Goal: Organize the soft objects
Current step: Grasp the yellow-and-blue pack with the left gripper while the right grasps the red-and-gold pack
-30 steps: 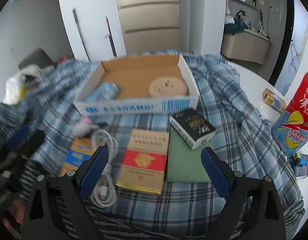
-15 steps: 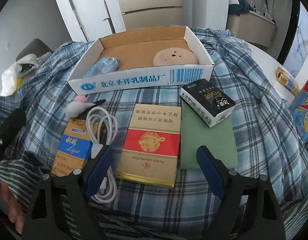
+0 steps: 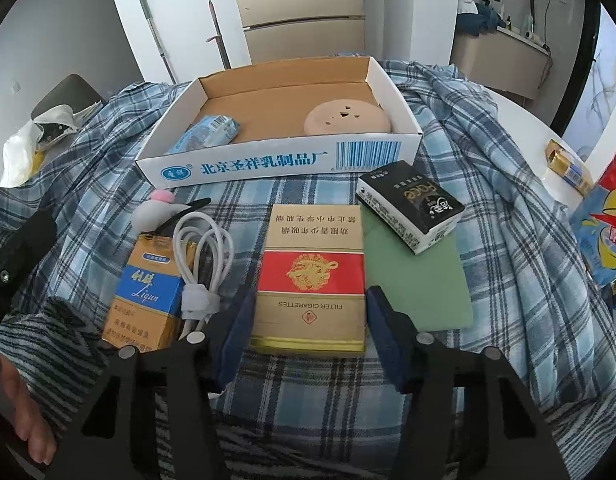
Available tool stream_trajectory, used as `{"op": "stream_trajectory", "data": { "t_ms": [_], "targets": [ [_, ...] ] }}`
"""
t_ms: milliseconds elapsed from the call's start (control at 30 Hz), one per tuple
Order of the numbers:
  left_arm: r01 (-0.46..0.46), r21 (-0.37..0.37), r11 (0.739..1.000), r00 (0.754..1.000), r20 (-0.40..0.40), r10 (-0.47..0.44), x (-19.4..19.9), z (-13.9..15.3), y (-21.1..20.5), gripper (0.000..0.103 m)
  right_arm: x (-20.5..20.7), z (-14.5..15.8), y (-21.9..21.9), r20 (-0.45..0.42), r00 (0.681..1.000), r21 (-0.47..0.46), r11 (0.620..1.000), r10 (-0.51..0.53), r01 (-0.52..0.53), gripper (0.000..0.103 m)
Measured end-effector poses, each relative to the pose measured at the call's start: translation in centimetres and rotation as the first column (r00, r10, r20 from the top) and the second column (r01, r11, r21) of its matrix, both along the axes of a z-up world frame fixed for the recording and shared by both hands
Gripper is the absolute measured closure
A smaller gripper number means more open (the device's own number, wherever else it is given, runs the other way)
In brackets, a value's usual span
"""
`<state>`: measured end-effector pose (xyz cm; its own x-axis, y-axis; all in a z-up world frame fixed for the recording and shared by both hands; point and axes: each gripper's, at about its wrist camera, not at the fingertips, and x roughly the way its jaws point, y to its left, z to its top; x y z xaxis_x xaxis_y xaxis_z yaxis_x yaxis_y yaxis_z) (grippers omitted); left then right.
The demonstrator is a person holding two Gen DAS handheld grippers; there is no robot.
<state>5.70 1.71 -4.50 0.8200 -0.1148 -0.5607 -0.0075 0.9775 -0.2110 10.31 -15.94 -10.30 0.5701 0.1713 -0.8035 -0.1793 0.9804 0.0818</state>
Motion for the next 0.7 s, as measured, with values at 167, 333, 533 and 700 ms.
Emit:
{"op": "stream_trajectory", "data": {
  "t_ms": [167, 333, 533, 700],
  "targets": [
    [0.000, -0.005, 1.000, 1.000, 0.001, 0.000, 0.0, 0.0, -0.2, 0.018, -0.6, 0.9, -0.7, 0.002, 1.000, 0.038, 0.999, -0.002, 0.002, 0.047],
    [0.044, -0.009, 0.999, 0.999, -0.011, -0.045, 0.1, -0.1, -0.5, 0.018, -2.1, 2.9, -1.5, 0.065, 0.998, 0.034, 0.999, -0.001, -0.001, 0.048],
    [0.117, -0.024, 0.993, 0.981, -0.154, -0.119, 1.4, -1.2, -1.7, 0.018, -3.2, 4.0, -2.7, 0.145, 0.989, 0.005, 1.000, -0.013, 0.013, 0.048],
    [0.169, -0.078, 0.983, 0.951, -0.251, -0.183, 2.4, -2.7, -2.3, 0.033, -2.9, 3.2, -3.3, 0.165, 0.986, 0.007, 1.000, -0.025, 0.024, 0.048]
  ]
}}
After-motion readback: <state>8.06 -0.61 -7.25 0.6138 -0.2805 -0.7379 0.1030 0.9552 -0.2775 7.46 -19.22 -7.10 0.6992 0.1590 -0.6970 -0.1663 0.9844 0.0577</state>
